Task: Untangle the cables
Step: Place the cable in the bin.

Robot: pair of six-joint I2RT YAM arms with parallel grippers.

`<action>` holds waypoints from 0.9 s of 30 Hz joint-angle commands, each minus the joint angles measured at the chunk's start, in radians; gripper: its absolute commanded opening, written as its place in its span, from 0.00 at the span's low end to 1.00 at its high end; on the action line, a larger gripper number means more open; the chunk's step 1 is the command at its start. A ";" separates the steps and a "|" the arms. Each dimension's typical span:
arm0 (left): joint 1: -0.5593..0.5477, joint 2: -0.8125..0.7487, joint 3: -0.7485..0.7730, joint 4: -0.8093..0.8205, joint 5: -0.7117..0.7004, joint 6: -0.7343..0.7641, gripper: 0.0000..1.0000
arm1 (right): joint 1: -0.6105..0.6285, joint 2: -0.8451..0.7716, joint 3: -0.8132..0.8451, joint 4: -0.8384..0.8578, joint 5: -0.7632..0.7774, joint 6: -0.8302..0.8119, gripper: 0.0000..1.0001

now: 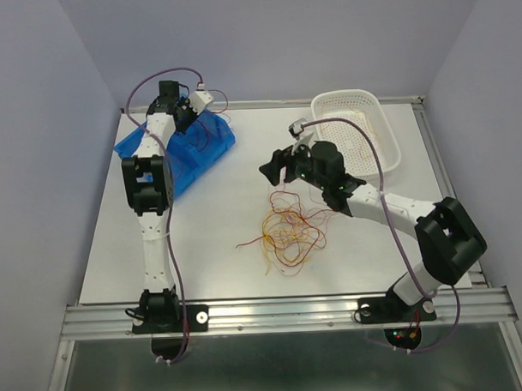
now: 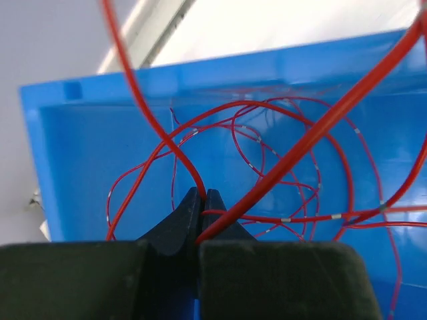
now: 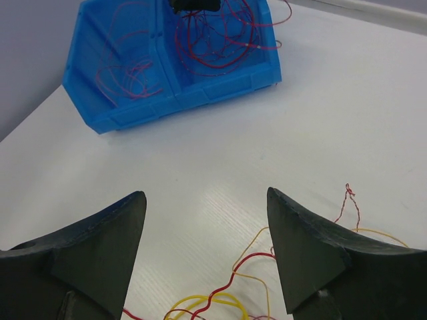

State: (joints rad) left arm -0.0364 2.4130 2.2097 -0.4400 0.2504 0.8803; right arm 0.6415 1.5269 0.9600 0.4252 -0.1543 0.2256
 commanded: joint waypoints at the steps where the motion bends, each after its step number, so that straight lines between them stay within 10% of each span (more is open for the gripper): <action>1: 0.004 0.064 0.090 -0.158 -0.057 0.028 0.00 | -0.006 0.070 0.040 0.050 -0.011 0.012 0.77; 7: 0.006 0.074 0.068 -0.144 -0.112 0.046 0.02 | -0.008 0.122 0.071 0.060 -0.037 0.026 0.77; 15: 0.013 -0.116 -0.070 -0.014 -0.014 0.057 0.49 | -0.009 0.142 0.088 0.067 -0.050 0.032 0.76; 27: 0.013 -0.212 -0.064 -0.066 -0.016 0.089 0.54 | -0.034 0.266 0.225 0.076 -0.092 0.052 0.76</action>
State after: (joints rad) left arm -0.0303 2.2879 2.1494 -0.4911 0.2218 0.9432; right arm 0.6289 1.7317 1.0615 0.4358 -0.2031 0.2573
